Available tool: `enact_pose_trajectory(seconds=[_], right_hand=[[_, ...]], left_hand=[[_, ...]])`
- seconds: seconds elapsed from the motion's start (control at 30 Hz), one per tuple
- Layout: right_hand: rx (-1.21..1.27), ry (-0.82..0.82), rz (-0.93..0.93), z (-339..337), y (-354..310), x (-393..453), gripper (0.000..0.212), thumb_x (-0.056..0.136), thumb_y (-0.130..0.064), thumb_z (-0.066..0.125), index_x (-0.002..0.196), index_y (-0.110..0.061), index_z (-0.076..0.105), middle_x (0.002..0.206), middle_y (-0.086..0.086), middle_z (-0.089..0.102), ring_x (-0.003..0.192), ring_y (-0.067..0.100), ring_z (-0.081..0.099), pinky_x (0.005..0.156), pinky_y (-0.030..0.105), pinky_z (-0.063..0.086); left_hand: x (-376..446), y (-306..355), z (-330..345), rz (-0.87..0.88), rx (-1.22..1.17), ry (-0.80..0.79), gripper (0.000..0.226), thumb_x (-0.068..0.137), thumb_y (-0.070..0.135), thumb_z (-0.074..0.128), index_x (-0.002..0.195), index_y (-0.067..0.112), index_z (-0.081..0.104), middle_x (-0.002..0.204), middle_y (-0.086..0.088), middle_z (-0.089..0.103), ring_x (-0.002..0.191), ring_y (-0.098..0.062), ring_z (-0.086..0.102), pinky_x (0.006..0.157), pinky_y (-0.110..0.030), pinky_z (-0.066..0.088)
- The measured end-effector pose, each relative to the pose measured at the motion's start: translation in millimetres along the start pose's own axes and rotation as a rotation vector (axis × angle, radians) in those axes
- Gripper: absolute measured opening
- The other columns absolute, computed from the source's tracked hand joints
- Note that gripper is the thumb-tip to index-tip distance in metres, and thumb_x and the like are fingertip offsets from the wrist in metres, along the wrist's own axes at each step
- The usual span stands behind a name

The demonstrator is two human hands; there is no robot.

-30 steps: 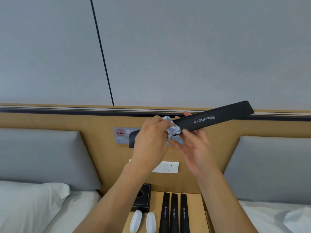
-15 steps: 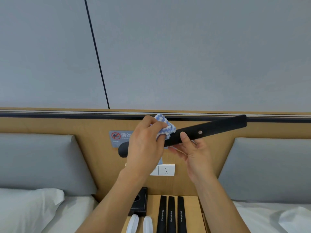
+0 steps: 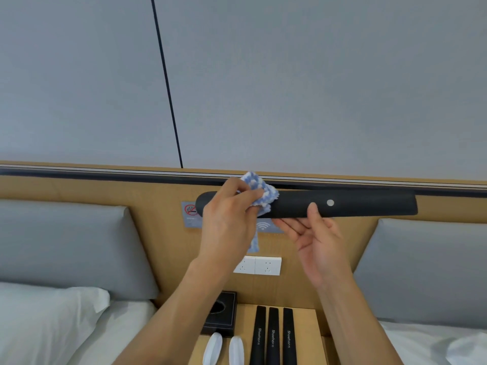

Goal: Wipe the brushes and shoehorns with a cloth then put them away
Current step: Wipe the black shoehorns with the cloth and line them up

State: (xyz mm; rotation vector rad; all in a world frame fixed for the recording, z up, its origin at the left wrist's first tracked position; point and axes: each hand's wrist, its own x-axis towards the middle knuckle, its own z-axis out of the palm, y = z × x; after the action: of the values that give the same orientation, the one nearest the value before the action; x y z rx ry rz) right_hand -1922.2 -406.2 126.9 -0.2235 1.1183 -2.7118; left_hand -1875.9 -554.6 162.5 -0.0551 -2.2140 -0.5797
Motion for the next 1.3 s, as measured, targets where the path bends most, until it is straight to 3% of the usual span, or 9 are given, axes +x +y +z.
enact_pose_trajectory(seconds=[0.1, 0.47, 0.7, 0.8, 0.87, 1.0, 1.1, 1.17, 1.3], right_hand=[[0.005, 0.035, -0.013, -4, -3, -1, 0.043, 0.087, -0.027, 0.058, 0.121, 0.000, 0.053, 0.112, 0.025, 0.071, 0.103, 0.037, 0.072, 0.076, 0.038, 0.062], [0.005, 0.043, 0.004, 7, 7, 3, 0.040, 0.086, -0.029, 0.060, 0.120, -0.007, 0.059, 0.113, 0.018, 0.074, 0.104, 0.033, 0.072, 0.080, 0.039, 0.062], [-0.098, 0.090, 0.003, 17, 12, 5, 0.046, 0.082, -0.037, 0.063, 0.118, -0.008, 0.064, 0.108, 0.015, 0.076, 0.099, 0.028, 0.074, 0.073, 0.031, 0.062], [-0.193, 0.082, 0.011, 17, 11, 5, 0.048, 0.081, -0.043, 0.062, 0.114, -0.009, 0.068, 0.105, 0.012, 0.077, 0.094, 0.026, 0.076, 0.068, 0.027, 0.061], [-0.266, 0.063, 0.024, 16, 8, 5, 0.048, 0.082, -0.047, 0.060, 0.111, -0.010, 0.070, 0.103, 0.010, 0.078, 0.093, 0.024, 0.076, 0.066, 0.026, 0.061], [-0.491, 0.007, 0.065, 13, 4, 6, 0.054, 0.085, -0.057, 0.051, 0.106, -0.013, 0.073, 0.100, 0.006, 0.078, 0.093, 0.019, 0.075, 0.068, 0.025, 0.060], [-0.607, -0.086, 0.039, 9, 0, 5, 0.057, 0.080, -0.064, 0.052, 0.104, -0.017, 0.074, 0.098, 0.003, 0.078, 0.094, 0.016, 0.074, 0.072, 0.027, 0.060], [-0.672, -0.152, 0.000, 7, -5, 4, 0.048, 0.073, -0.058, 0.067, 0.102, -0.021, 0.073, 0.097, 0.001, 0.078, 0.094, 0.016, 0.074, 0.074, 0.029, 0.061], [-0.775, -0.233, -0.023, 0, -10, 5, 0.028, 0.079, -0.015, 0.082, 0.105, -0.022, 0.072, 0.096, -0.003, 0.078, 0.092, 0.014, 0.074, 0.069, 0.023, 0.058]], left_hand=[[-4, -27, -7, -0.094, 0.015, 0.028, 0.018, 0.083, 0.001, 0.074, 0.100, 0.004, 0.076, 0.094, -0.007, 0.065, 0.075, -0.013, 0.055, 0.063, -0.006, 0.032], [-20, -62, -13, -0.242, 0.068, 0.110, 0.021, 0.089, 0.006, 0.069, 0.109, 0.002, 0.072, 0.101, -0.008, 0.061, 0.082, -0.013, 0.055, 0.067, -0.007, 0.034], [-23, -31, -3, -0.049, 0.001, -0.080, 0.021, 0.085, 0.006, 0.073, 0.106, 0.007, 0.075, 0.104, -0.006, 0.063, 0.084, -0.007, 0.052, 0.069, -0.001, 0.033], [-12, -23, -6, 0.047, -0.036, -0.167, 0.015, 0.085, 0.005, 0.072, 0.099, 0.007, 0.077, 0.102, -0.005, 0.064, 0.083, -0.012, 0.059, 0.066, -0.006, 0.037], [-5, -20, -7, 0.097, -0.071, -0.211, 0.017, 0.084, 0.004, 0.072, 0.101, 0.008, 0.077, 0.102, -0.005, 0.064, 0.084, -0.016, 0.060, 0.067, -0.014, 0.041], [6, -13, -8, 0.185, -0.126, -0.275, 0.025, 0.087, 0.008, 0.071, 0.111, 0.012, 0.075, 0.107, -0.005, 0.063, 0.090, -0.014, 0.059, 0.076, -0.008, 0.038], [11, -7, -8, 0.239, -0.136, -0.313, 0.024, 0.089, 0.009, 0.070, 0.112, 0.014, 0.074, 0.108, -0.006, 0.061, 0.092, -0.019, 0.061, 0.076, -0.025, 0.049], [13, -4, -7, 0.266, -0.132, -0.310, 0.023, 0.089, 0.008, 0.069, 0.110, 0.014, 0.075, 0.108, -0.006, 0.061, 0.090, -0.019, 0.061, 0.075, -0.028, 0.051], [19, -1, -3, 0.286, -0.094, -0.297, 0.020, 0.088, 0.004, 0.068, 0.105, 0.011, 0.076, 0.107, -0.008, 0.062, 0.090, -0.022, 0.062, 0.073, -0.028, 0.051]])
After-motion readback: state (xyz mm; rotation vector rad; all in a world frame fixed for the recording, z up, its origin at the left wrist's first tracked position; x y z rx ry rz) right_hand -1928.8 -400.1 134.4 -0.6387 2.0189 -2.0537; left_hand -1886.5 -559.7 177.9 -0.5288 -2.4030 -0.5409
